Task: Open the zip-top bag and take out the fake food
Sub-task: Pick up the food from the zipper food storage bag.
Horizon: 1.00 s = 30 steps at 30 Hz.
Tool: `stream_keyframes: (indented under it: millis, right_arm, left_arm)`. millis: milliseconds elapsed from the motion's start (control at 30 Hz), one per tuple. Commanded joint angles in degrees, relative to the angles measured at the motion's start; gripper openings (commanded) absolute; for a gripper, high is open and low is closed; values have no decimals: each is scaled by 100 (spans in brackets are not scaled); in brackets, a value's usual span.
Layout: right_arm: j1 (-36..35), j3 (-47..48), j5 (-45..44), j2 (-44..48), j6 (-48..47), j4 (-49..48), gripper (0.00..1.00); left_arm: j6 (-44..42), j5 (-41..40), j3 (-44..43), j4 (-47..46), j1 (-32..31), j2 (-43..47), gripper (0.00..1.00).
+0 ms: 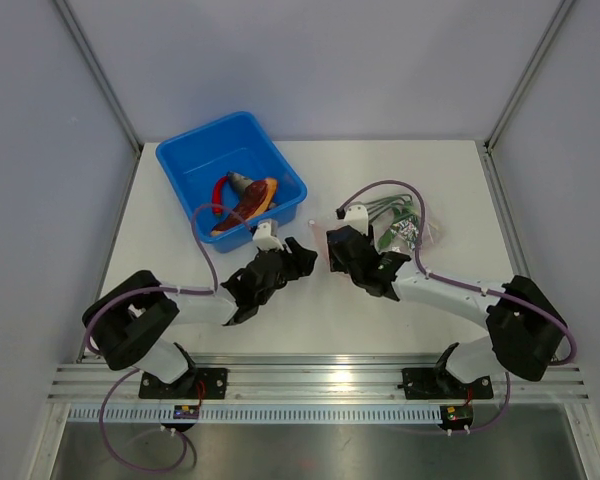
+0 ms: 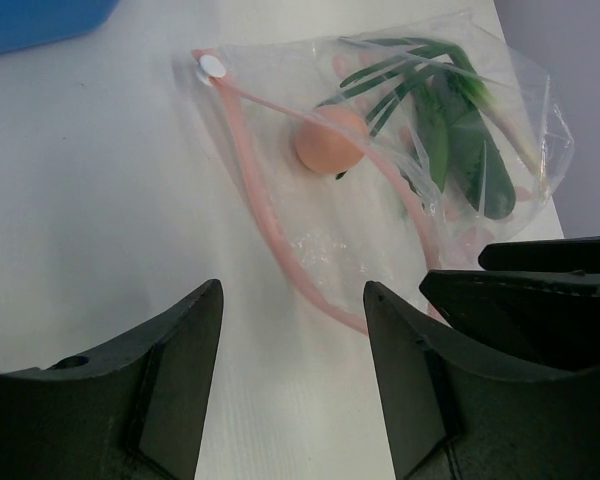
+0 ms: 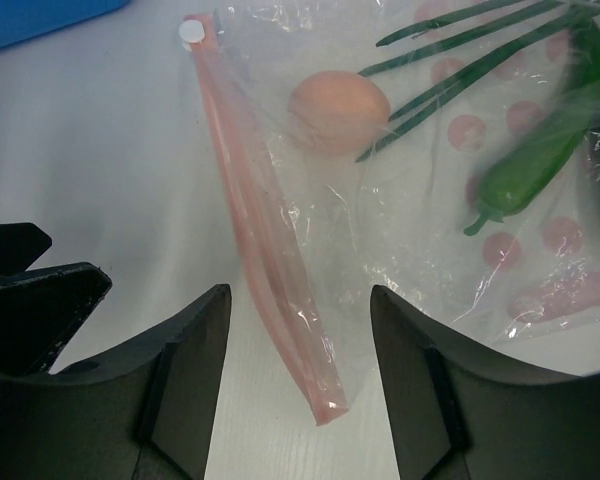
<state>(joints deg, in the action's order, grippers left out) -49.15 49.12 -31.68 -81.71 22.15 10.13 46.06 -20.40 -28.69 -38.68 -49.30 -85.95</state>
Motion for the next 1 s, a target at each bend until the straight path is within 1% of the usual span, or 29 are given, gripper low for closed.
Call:
stream_keyframes:
  millis: [0,167,300,400,467,500,567,633,667,767,967]
  right_arm:
    - [-130,282,-488,-125,-220,-108,66]
    - [-165,580,-760,-546,-176,217,67]
    - [-148,721,-901,-749,-115,340,64]
    - [-148,765,-998,-785,-53,410,57]
    - [-148,765,-1007,-759,-9,402,42]
    - [-148,748,-1007,-732,-18,393,32]
    - [-157,660,-858,-592,-44,271,22]
    - [-157,520,-735,-382,-53,174,18]
    - [-148,484,-699,-311,-53,104,13]
    - [-157,370,-585,-135,-44,24,8]
    - [-157,317,-427,-47,8,-20,4]
  left_arm:
    - [78,-148,30,-263,69,167,62]
    - [218,-166,152,-280,131,219,61]
    - [254,-104,206,-360,166,219,61]
    - [219,10,118,-325,166,167,60]
    - [131,158,4,-316,166,53,59]
    - [131,212,-31,-360,175,-9,58]
    - [113,430,-49,-526,184,-193,58]
    - [87,581,-110,-763,184,-290,57]
    - [78,694,-146,-808,184,-386,57]
    - [78,949,-207,-1106,184,-589,57]
    - [289,1197,-418,-1493,175,-1002,60]
